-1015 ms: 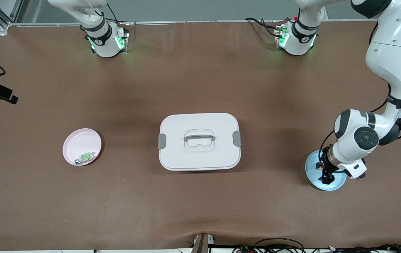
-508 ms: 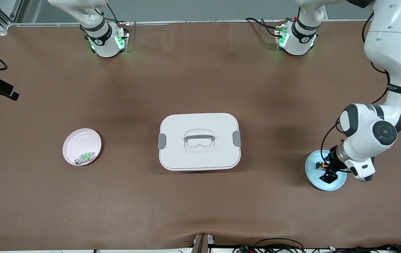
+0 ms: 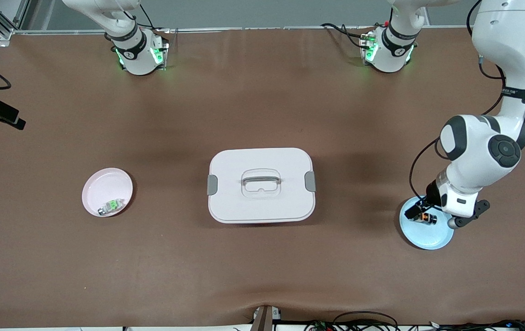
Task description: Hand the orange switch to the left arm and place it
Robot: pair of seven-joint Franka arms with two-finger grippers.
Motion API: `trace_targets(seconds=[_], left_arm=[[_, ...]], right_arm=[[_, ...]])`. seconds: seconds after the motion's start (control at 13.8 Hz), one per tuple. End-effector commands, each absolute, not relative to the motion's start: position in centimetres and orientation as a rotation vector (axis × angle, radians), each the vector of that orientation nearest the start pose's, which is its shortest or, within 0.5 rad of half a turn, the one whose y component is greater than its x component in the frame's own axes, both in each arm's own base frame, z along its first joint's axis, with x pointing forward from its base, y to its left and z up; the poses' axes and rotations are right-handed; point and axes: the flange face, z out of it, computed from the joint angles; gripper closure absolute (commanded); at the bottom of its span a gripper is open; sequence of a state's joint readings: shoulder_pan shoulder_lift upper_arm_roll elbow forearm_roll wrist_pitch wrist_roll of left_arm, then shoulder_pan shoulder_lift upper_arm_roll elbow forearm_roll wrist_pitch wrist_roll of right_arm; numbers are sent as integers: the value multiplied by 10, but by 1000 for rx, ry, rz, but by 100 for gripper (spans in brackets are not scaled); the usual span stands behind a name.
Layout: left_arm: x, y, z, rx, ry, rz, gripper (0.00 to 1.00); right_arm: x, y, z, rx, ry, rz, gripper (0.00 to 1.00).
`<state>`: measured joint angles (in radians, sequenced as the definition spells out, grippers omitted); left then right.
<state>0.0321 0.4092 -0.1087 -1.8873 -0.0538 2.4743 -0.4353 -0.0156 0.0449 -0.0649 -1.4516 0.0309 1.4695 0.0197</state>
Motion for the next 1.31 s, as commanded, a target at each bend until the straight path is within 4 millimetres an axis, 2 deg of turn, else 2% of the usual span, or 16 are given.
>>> trace_targets(seconds=[0.0, 0.15, 0.44, 0.65, 0.8, 1.09, 1.23], left_arm=[[629, -42, 333, -3228, -398, -271, 0], [623, -43, 350, -3240, -364, -266, 0], [602, -40, 400, -3238, -290, -301, 0], [584, -34, 432, -3225, -9, -346, 0], [574, -32, 453, -3216, -17, -398, 0], [561, -38, 492, -3211, -135, -462, 0], [547, -38, 514, -3208, -118, -440, 0]], right_arm=[[547, -43, 654, -3120, 73, 48, 0], [545, -38, 662, -3122, 76, 39, 0], [546, -37, 663, -3106, 163, 32, 0], [546, -38, 663, -3102, 203, 33, 0], [547, -36, 664, -3099, 256, 32, 0], [547, -36, 664, -3101, 222, 21, 0], [548, -33, 664, -3107, 109, 22, 0]])
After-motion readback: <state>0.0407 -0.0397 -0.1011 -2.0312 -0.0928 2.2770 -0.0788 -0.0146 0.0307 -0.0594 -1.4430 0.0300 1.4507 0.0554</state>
